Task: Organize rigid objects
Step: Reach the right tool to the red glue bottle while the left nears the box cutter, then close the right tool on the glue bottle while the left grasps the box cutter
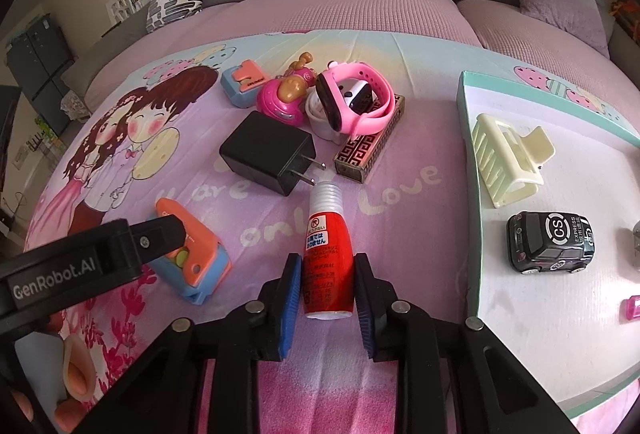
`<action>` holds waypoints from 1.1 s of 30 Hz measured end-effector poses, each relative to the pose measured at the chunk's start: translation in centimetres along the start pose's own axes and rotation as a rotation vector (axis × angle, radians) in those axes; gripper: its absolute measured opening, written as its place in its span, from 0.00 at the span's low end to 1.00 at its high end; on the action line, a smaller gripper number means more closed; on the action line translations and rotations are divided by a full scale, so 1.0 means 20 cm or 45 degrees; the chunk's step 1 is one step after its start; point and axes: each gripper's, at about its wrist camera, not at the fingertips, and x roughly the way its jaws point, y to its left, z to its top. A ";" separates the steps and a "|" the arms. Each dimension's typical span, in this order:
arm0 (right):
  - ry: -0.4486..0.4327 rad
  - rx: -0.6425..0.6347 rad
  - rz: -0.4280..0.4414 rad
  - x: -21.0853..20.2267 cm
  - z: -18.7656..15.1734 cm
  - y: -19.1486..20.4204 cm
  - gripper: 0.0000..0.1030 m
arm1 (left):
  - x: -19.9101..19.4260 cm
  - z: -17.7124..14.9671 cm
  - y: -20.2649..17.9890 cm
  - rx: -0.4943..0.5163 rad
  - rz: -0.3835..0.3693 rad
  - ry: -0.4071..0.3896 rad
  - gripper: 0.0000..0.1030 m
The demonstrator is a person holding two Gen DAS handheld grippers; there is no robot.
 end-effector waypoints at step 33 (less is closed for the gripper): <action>0.014 -0.056 -0.015 -0.01 -0.02 0.02 0.27 | 0.10 -0.05 -0.26 0.147 -0.009 0.002 0.85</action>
